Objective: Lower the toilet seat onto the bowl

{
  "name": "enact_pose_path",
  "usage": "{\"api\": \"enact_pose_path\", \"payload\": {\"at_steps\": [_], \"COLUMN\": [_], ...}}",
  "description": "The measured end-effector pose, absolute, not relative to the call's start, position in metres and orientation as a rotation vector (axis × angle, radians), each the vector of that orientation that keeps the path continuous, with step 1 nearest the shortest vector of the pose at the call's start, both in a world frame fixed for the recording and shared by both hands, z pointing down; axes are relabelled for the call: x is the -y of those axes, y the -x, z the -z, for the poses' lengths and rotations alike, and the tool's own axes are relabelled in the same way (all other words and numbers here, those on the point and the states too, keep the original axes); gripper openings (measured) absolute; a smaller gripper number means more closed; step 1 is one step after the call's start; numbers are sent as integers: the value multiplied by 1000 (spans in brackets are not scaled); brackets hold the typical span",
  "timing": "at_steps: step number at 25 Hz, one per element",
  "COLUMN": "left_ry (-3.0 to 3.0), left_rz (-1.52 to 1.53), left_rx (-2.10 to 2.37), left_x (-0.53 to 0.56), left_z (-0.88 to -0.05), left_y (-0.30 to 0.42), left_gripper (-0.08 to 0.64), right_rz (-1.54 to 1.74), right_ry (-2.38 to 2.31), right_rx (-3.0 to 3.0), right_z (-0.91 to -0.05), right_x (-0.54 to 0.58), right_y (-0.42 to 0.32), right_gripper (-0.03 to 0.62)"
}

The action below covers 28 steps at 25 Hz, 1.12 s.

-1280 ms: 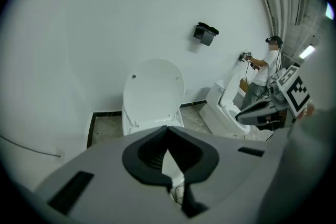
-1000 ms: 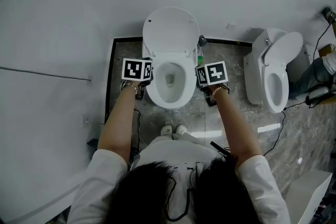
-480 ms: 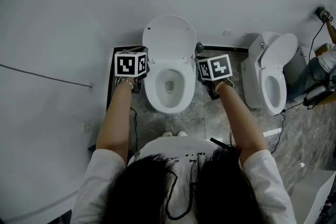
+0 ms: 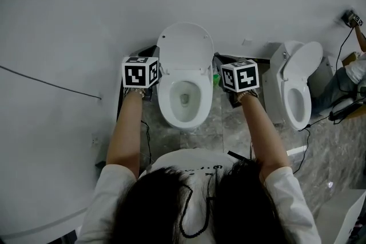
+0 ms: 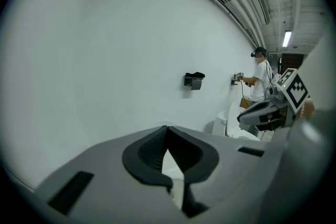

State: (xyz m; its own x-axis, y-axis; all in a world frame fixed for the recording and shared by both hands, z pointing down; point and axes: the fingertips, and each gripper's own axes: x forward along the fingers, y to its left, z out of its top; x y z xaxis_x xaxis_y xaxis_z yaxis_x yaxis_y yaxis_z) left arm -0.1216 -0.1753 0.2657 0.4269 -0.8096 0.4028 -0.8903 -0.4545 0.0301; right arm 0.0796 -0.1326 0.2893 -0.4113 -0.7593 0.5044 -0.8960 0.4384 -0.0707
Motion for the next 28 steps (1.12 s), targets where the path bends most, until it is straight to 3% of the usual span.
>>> {"api": "enact_pose_path", "payload": {"at_steps": [9, 28], "left_ry": [-2569, -2797], "left_rz": [-312, 81], "left_rx": [1581, 1786], "left_x": [163, 134], "left_z": [-211, -107], "left_y": [122, 129], "left_gripper": [9, 9], "right_rz": [-107, 312], "right_ry": [-1536, -1769], "right_rx": [2339, 2476], "right_z": [-232, -127], "right_x": [129, 105], "right_y": [-82, -82], "right_gripper": [28, 28]}}
